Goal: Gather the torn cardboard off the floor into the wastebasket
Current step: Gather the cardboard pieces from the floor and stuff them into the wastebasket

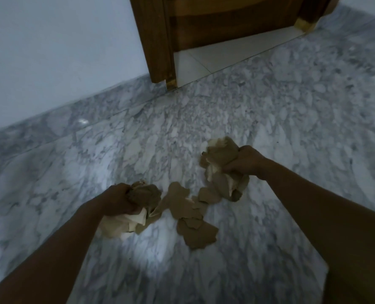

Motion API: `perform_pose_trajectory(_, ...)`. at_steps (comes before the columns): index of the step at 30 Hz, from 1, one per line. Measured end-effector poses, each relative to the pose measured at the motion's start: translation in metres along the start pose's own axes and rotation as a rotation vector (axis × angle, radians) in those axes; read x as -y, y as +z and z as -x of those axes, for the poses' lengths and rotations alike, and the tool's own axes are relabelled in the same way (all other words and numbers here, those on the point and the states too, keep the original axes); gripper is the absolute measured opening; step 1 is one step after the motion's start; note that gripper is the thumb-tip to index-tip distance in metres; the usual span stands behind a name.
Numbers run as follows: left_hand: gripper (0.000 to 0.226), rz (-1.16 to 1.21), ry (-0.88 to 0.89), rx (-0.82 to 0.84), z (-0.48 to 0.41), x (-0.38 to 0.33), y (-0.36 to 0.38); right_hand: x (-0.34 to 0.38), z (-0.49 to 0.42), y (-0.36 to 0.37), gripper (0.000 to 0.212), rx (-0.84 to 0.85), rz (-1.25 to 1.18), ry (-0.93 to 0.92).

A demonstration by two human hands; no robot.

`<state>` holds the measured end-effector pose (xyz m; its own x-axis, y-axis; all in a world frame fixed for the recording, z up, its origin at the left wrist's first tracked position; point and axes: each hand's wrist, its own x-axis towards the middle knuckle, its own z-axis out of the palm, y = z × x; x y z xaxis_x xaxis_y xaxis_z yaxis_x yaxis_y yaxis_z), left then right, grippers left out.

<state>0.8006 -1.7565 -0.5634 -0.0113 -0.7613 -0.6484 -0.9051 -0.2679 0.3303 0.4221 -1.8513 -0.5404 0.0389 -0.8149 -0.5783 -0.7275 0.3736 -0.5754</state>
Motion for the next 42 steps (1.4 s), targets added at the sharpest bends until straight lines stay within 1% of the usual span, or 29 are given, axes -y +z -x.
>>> perform_pose_trajectory(1, 0.032, 0.030, -0.010, 0.011, 0.002, -0.001, -0.004, 0.004, 0.003, -0.004, 0.052, 0.119, -0.011, 0.003)
perform_pose_trajectory(2, 0.029, 0.054, -0.012, 0.017, 0.003, -0.001, -0.008, 0.008, 0.006, -0.006, 0.051, 0.222, 0.047, -0.013)
perform_pose_trajectory(3, 0.026, 0.071, -0.010, 0.016, 0.004, -0.002, -0.012, 0.013, 0.010, -0.004, 0.049, 0.282, 0.156, -0.050)
perform_pose_trajectory(5, 0.024, 0.088, -0.007, -0.006, 0.007, -0.005, -0.019, 0.017, 0.016, 0.014, 0.042, 0.321, 0.361, -0.153)
perform_pose_trajectory(6, 0.024, 0.095, -0.005, -0.012, 0.009, -0.007, -0.022, 0.014, 0.016, 0.029, 0.044, 0.322, 0.427, -0.193)
perform_pose_trajectory(8, 0.026, 0.126, 0.004, -0.010, 0.012, -0.010, -0.026, 0.002, 0.017, 0.062, 0.050, 0.294, 0.533, -0.238)
perform_pose_trajectory(11, 0.028, 0.161, 0.017, 0.017, 0.018, -0.015, -0.027, -0.016, 0.016, 0.086, 0.045, 0.173, 0.615, -0.273)
perform_pose_trajectory(13, 0.030, 0.193, 0.015, 0.008, 0.022, -0.018, -0.026, -0.020, 0.015, 0.088, 0.046, 0.146, 0.644, -0.295)
perform_pose_trajectory(16, 0.030, 0.277, 0.031, -0.007, 0.025, -0.025, -0.024, -0.023, 0.012, 0.088, 0.048, 0.148, 0.622, -0.360)
perform_pose_trajectory(18, 0.030, 0.320, 0.058, -0.001, 0.024, -0.032, -0.026, -0.024, 0.012, 0.091, 0.043, 0.124, 0.625, -0.389)
perform_pose_trajectory(21, 0.028, 0.353, 0.077, 0.012, 0.022, -0.044, -0.029, -0.025, 0.015, 0.096, 0.034, 0.033, 0.694, -0.453)
perform_pose_trajectory(25, 0.028, 0.362, 0.105, 0.025, 0.020, -0.058, -0.031, -0.024, 0.017, 0.098, 0.038, 0.011, 0.723, -0.450)
perform_pose_trajectory(27, 0.029, 0.376, 0.108, 0.017, 0.018, -0.061, -0.030, -0.024, 0.017, 0.096, 0.045, 0.036, 0.671, -0.420)
perform_pose_trajectory(28, 0.030, 0.385, 0.106, 0.013, 0.018, -0.062, -0.029, -0.025, 0.016, 0.094, 0.052, 0.070, 0.621, -0.386)
perform_pose_trajectory(30, 0.033, 0.397, 0.110, 0.003, 0.016, -0.062, -0.026, -0.026, 0.015, 0.086, 0.071, 0.162, 0.501, -0.320)
perform_pose_trajectory(32, 0.035, 0.406, 0.106, 0.002, 0.013, -0.062, -0.026, -0.023, 0.017, 0.071, 0.081, 0.256, 0.382, -0.279)
perform_pose_trajectory(33, 0.036, 0.413, 0.103, 0.005, 0.011, -0.061, -0.027, -0.022, 0.018, 0.060, 0.078, 0.288, 0.332, -0.266)
perform_pose_trajectory(35, 0.034, 0.432, 0.113, 0.004, 0.007, -0.065, -0.029, -0.021, 0.022, 0.036, 0.058, 0.324, 0.233, -0.209)
perform_pose_trajectory(36, 0.032, 0.446, 0.122, -0.008, 0.004, -0.069, -0.028, -0.023, 0.022, 0.025, 0.050, 0.334, 0.149, -0.164)
perform_pose_trajectory(37, 0.031, 0.469, 0.127, -0.032, 0.002, -0.073, -0.027, -0.026, 0.021, 0.016, 0.046, 0.333, 0.031, -0.118)
perform_pose_trajectory(38, 0.030, 0.492, 0.137, -0.061, 0.000, -0.079, -0.026, -0.031, 0.020, 0.009, 0.049, 0.325, -0.118, -0.073)
perform_pose_trajectory(41, 0.023, 0.580, 0.175, -0.124, -0.004, -0.099, -0.017, -0.038, 0.018, -0.001, 0.085, 0.320, -0.582, 0.004)
perform_pose_trajectory(42, 0.022, 0.622, 0.189, -0.136, -0.005, -0.107, -0.012, -0.037, 0.018, 0.000, 0.088, 0.320, -0.688, -0.009)
